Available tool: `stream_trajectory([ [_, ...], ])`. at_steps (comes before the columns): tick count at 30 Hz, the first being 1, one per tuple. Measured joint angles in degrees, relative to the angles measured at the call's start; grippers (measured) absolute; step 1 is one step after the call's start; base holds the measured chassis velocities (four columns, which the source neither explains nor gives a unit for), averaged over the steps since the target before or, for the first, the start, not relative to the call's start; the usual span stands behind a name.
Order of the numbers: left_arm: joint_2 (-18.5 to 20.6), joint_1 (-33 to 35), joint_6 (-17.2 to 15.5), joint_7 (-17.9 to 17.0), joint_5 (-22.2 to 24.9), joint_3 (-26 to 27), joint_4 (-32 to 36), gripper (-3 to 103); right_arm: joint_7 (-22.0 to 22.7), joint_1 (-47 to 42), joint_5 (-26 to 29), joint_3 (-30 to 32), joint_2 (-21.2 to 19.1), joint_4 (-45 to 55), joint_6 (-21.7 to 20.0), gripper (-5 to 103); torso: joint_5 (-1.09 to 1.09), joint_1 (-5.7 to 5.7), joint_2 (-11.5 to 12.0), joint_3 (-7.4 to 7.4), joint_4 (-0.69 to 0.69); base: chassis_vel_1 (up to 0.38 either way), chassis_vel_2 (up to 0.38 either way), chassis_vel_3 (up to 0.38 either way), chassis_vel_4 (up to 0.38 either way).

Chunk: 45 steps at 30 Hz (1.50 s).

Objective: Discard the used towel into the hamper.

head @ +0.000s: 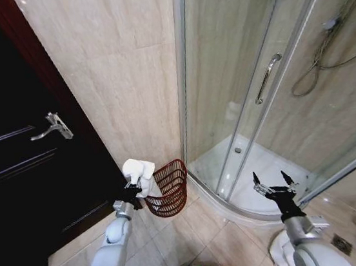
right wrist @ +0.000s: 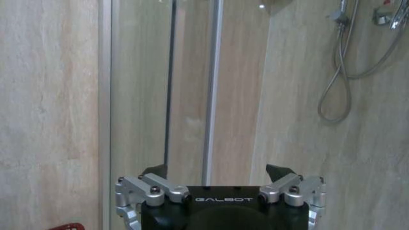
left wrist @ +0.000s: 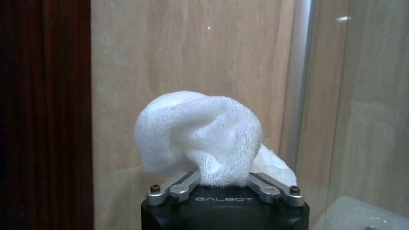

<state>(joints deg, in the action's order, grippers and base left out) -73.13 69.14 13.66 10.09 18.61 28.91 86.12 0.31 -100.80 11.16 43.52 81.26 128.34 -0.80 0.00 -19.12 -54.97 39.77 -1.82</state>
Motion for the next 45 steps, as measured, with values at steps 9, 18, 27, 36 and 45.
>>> stream_trajectory([
  [9, 0.16, -2.5, 1.46, 4.24, 0.01, -2.29, -1.76, 6, -0.06, -0.45, -0.59, -0.12, -0.02, -0.12, 0.03, 100, 0.0, 0.99, 2.28, -1.3, 0.0, 0.0, 0.0, 0.0, 0.0],
  [18, 0.54, -9.47, 1.54, 6.73, -1.27, -6.0, -5.85, 6, -0.02, -1.24, -1.05, 0.27, 0.34, 0.08, 0.26, 100, 0.0, 1.99, 4.59, -2.61, 0.01, 0.0, 0.0, 0.0, 0.0],
  [27, 3.25, -14.81, -1.13, 12.77, 3.97, -11.58, -9.32, 6, 0.6, -0.7, -1.02, 0.96, 0.7, 0.08, 0.46, 100, 0.0, 3.11, 7.13, -4.02, -0.01, 0.0, 0.0, 0.0, 0.0],
  [36, 2.21, -21.3, -1.05, 12.33, 0.25, -16.74, -15.66, 6, 0.75, -0.09, -1.14, 0.59, 1.37, -0.05, 0.24, 100, 0.0, 4.01, 9.39, -5.35, 0.02, 0.0, 0.0, 0.0, 0.0],
  [45, 0.33, -25.22, -2.42, 9.62, -7.16, -16.88, -22.34, 6, 0.83, -0.28, -1.03, 1.37, 1.46, -0.9, 0.45, 100, 0.0, 5.02, 11.71, -6.67, 0.0, 0.0, 0.0, 0.0, 0.0],
])
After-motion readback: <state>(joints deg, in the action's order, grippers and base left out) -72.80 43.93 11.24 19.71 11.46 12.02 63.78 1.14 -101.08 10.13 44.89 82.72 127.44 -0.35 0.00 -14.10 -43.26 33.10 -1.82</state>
